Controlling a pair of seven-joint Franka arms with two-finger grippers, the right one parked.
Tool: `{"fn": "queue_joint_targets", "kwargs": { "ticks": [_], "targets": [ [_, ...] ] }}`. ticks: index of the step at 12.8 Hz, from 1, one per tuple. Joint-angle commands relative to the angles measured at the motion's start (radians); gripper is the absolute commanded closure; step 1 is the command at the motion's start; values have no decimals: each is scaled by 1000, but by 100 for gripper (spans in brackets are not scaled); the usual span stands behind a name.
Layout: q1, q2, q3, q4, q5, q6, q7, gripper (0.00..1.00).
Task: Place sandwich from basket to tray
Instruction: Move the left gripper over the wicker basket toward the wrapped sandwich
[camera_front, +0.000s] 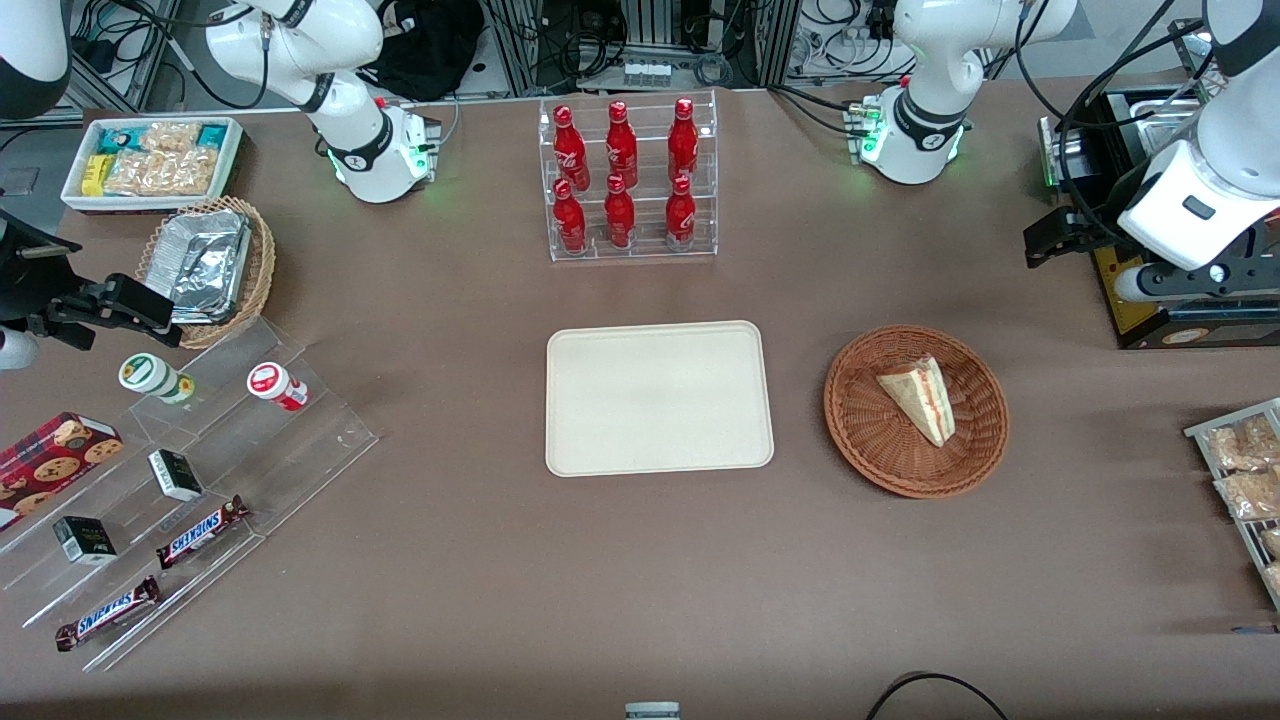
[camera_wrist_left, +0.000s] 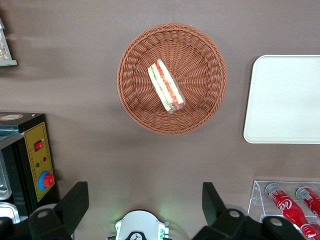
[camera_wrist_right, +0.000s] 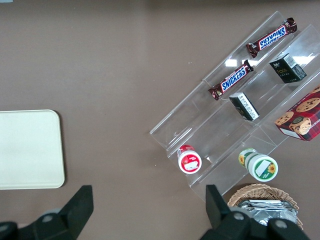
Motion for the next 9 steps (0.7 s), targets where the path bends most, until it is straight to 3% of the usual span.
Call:
{"fn": "queue_joint_targets", "kwargs": {
  "ticks": [1,5,9],
  "targets": [
    [5,2,-9,-3,-7,11,-13,0],
    [1,35,-14,-87,7,73,-13,0],
    [-4,38,-14,-323,10,351,-14,0]
  ]
}}
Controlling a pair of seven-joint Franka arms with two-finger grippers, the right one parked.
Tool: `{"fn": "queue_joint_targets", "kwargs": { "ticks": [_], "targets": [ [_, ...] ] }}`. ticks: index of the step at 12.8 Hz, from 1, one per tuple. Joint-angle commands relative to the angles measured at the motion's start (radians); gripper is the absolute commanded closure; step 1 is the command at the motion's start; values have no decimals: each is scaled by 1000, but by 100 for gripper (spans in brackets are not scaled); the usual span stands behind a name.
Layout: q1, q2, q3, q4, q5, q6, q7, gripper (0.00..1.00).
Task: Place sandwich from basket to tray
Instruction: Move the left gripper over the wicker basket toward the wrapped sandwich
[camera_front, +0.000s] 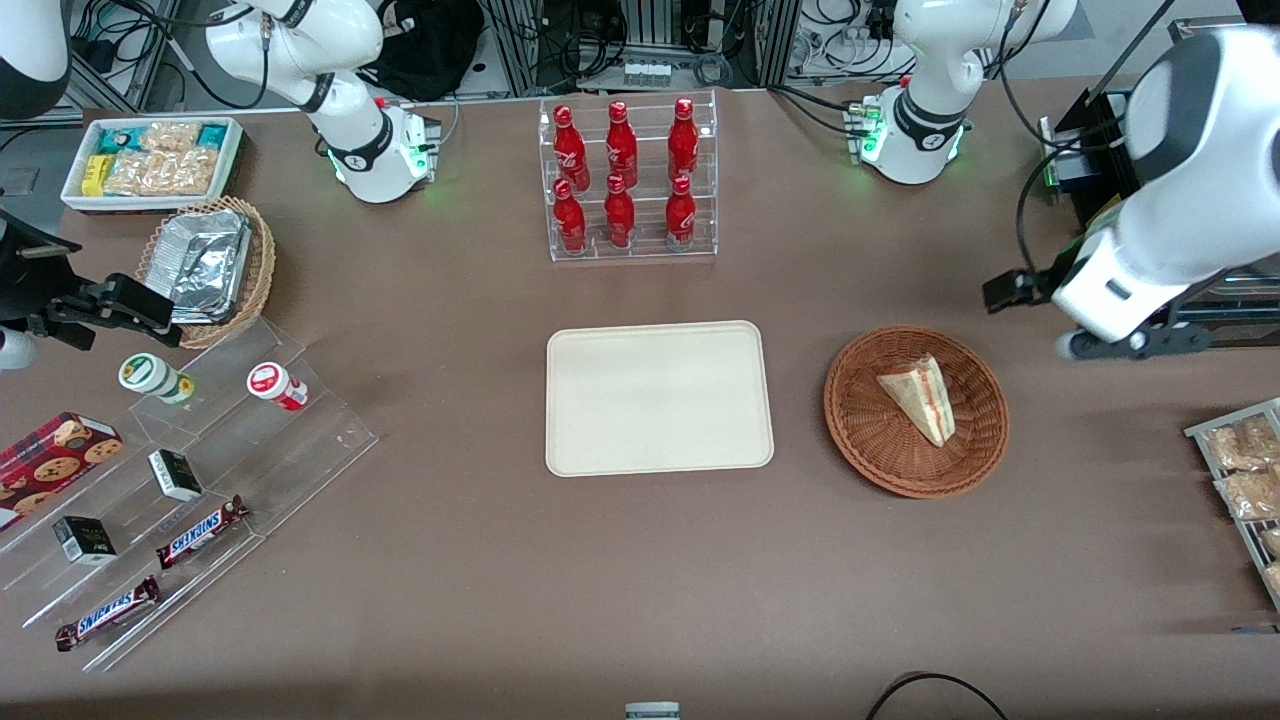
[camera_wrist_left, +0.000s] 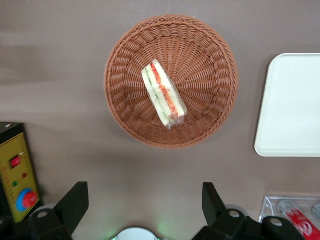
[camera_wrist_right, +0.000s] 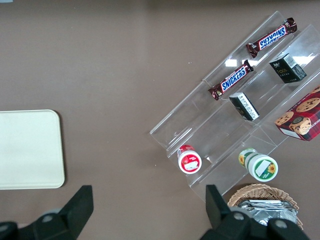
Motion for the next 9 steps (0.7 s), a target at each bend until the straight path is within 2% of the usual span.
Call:
{"fn": "queue_joint_targets", "kwargs": {
  "ticks": [1,9],
  "targets": [
    [-2,-10,-6,-152,8,180,-13,0],
    [-2,27,-6,-438,8,611,-30,0]
  ]
}}
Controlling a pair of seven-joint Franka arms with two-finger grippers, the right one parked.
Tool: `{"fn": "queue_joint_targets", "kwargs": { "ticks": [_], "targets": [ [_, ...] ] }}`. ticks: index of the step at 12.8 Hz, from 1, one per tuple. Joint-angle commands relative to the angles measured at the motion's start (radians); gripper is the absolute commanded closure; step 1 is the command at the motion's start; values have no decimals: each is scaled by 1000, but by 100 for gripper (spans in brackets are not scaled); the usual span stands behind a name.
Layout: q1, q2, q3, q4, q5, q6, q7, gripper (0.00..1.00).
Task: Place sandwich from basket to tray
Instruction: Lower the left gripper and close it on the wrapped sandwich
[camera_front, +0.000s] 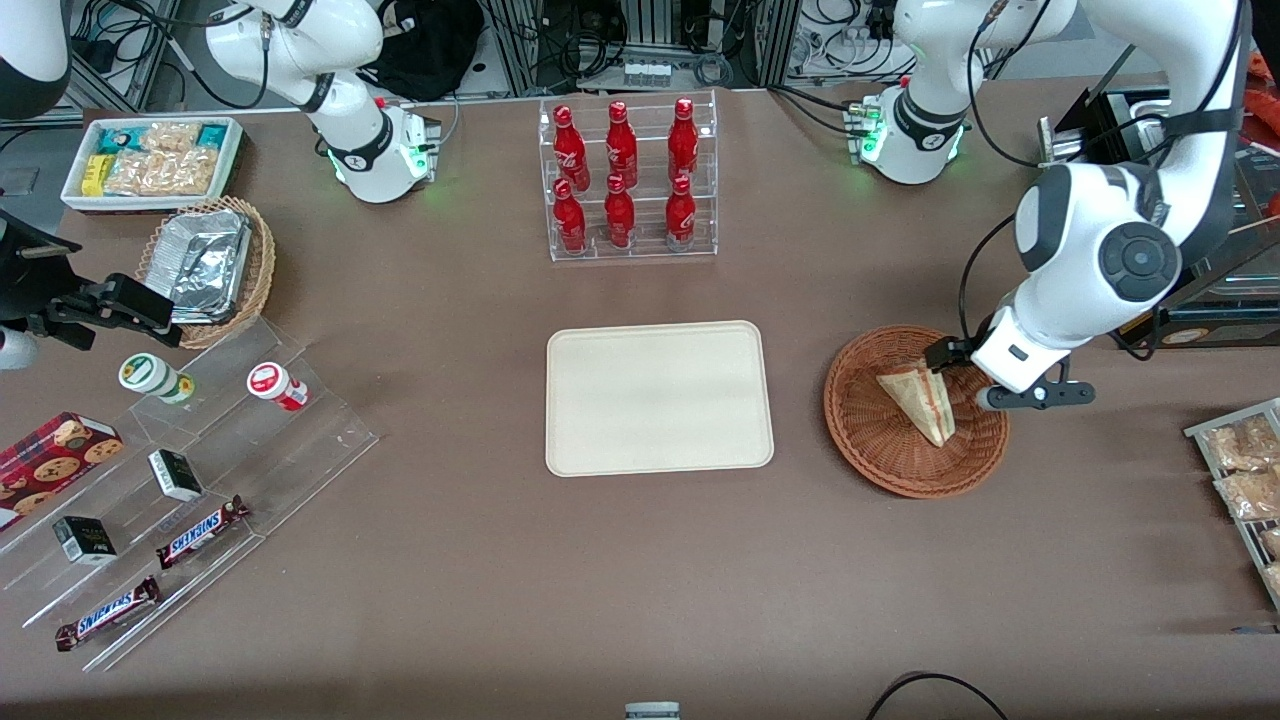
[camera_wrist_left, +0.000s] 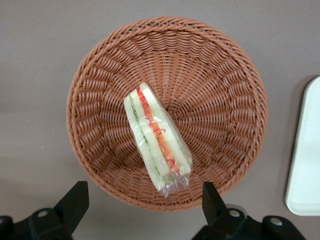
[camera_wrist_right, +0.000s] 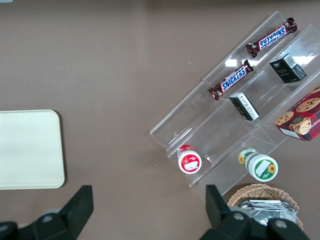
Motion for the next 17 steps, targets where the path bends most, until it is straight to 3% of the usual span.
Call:
{"fn": "queue_joint_targets", "kwargs": {
  "ticks": [1,9,14,17],
  "targets": [
    [-1,-20,-4,-88,8,103,-36,0],
    [-44,-8,-4,-193,8,253,-456,0],
    [-44,58,-6,-187,2,308,-646,0],
    [-41,99,-4,-183,2,361,-656,0]
  ]
}}
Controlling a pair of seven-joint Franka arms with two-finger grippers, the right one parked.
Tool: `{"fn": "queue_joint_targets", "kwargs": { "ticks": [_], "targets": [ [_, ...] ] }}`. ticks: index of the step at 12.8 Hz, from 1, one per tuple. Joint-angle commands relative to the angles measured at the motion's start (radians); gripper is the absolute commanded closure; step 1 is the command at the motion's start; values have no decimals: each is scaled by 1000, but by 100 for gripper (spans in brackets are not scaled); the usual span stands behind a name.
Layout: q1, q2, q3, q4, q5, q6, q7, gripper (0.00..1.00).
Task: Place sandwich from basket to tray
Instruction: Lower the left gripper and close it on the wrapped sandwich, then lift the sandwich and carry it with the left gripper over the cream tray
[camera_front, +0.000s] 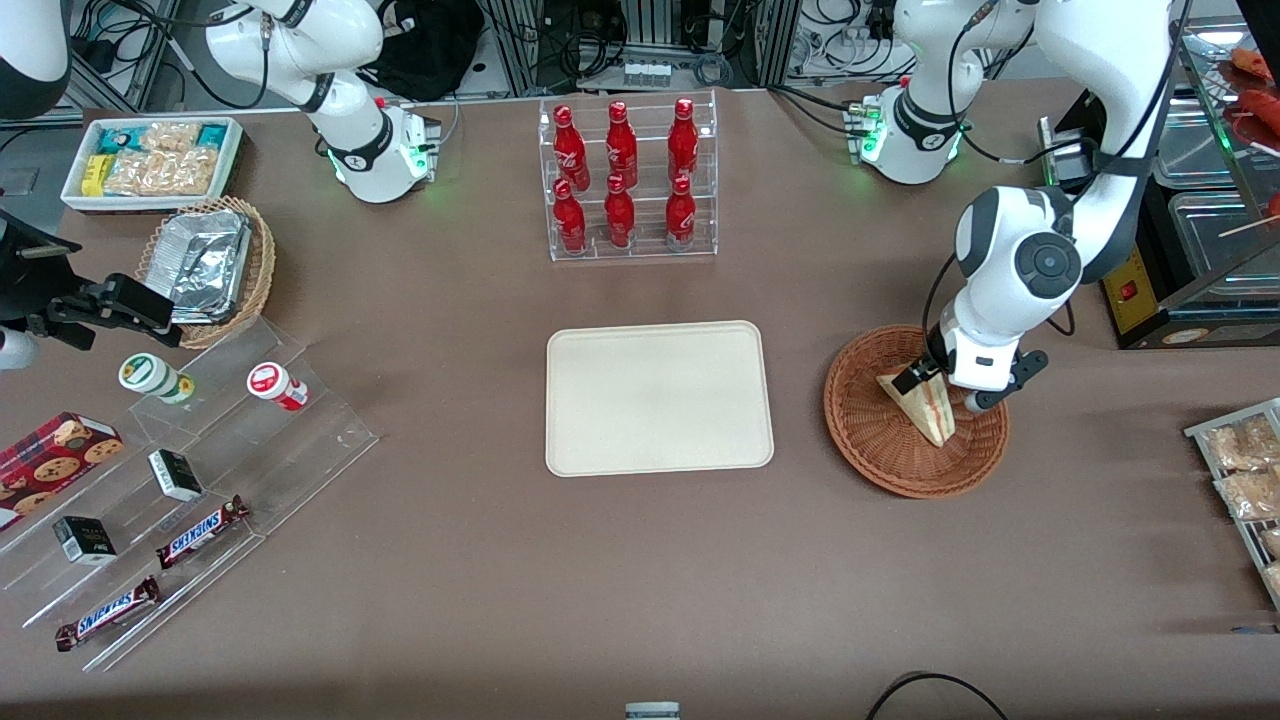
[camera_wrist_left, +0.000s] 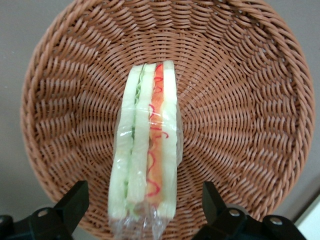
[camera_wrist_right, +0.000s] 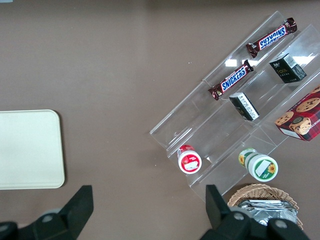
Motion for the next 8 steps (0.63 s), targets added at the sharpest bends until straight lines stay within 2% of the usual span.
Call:
{"fn": "queue_joint_targets", "kwargs": {
  "ticks": [1,2,3,4,5,6,8],
  "targets": [
    [-2,30,2,0,3,52,-30,0],
    [-2,35,2,1,3,52,-30,1],
    [-2,35,2,3,3,52,-33,18],
    [-2,34,2,3,3,50,-30,58],
    [-2,32,2,7,3,46,-26,82],
    [-2,28,2,14,3,43,-23,87],
    [-3,12,2,17,3,33,-20,91]
  ]
}}
